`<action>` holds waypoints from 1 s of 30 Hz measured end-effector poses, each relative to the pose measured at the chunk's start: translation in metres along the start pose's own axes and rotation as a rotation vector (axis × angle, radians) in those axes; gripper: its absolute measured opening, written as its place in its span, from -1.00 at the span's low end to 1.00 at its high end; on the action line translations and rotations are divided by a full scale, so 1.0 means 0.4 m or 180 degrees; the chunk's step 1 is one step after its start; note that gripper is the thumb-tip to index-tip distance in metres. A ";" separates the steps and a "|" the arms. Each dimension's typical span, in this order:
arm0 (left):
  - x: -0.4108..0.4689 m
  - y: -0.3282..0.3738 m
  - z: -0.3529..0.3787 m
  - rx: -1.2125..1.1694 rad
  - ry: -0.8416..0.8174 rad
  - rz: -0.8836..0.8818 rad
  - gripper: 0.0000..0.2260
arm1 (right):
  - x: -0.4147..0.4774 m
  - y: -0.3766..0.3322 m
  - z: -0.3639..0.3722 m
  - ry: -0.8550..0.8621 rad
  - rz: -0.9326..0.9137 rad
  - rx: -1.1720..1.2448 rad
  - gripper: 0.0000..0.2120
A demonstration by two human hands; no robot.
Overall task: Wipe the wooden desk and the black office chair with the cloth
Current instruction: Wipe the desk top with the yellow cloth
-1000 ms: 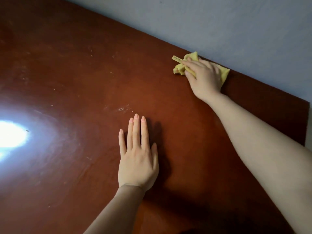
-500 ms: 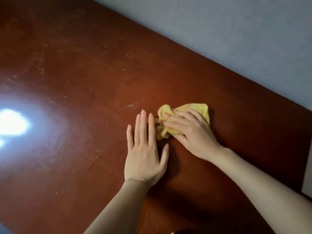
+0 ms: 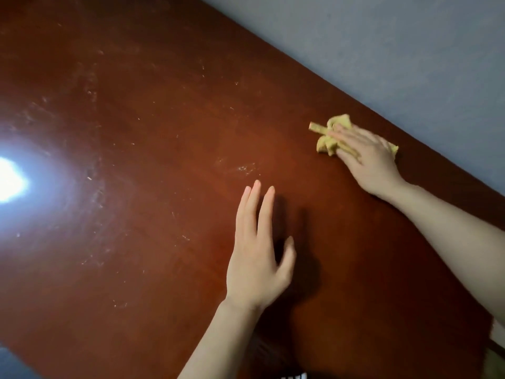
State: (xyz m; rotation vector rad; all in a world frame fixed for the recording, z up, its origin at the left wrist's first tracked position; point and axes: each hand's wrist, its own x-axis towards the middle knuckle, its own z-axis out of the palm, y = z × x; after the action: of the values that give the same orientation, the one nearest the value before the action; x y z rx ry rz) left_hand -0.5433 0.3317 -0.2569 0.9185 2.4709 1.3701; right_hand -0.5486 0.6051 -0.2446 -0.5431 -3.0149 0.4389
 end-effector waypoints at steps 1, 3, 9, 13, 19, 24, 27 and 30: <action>-0.002 -0.001 -0.005 -0.0136 0.0082 -0.0070 -0.42 | 0.030 -0.027 0.014 0.0170 0.0357 -0.0030 -0.61; -0.006 -0.002 -0.021 -0.0220 0.0170 -0.0162 -0.45 | 0.081 -0.091 0.039 0.0435 0.1027 -0.0055 -0.62; -0.017 -0.057 -0.114 0.0414 0.0306 -0.0170 -0.56 | 0.144 -0.254 0.090 0.0377 0.1431 0.0166 -0.63; -0.029 -0.097 -0.135 0.1245 0.0405 -0.0360 -0.57 | 0.075 -0.369 0.132 0.0089 0.0517 -0.0021 -0.61; -0.039 -0.109 -0.110 0.1922 0.0248 -0.0466 -0.56 | -0.123 -0.407 0.156 -0.0200 -0.0851 -0.0166 -0.61; -0.037 -0.103 -0.111 0.1986 0.0146 -0.0293 -0.52 | -0.213 -0.305 0.128 -0.0351 -0.1828 -0.0164 -0.62; -0.035 -0.099 -0.111 0.1998 0.0089 -0.0349 -0.48 | -0.212 -0.227 0.104 -0.0614 -0.2466 -0.0330 -0.56; -0.031 -0.101 -0.111 0.2124 0.0022 -0.0402 -0.48 | -0.184 -0.160 0.078 -0.0810 -0.2534 -0.0306 -0.53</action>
State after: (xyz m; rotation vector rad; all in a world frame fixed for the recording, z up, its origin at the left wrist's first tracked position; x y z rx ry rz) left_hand -0.5698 0.2773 -0.2663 0.8313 2.9782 0.4942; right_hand -0.5042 0.5136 -0.2558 0.7559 -3.1413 0.3138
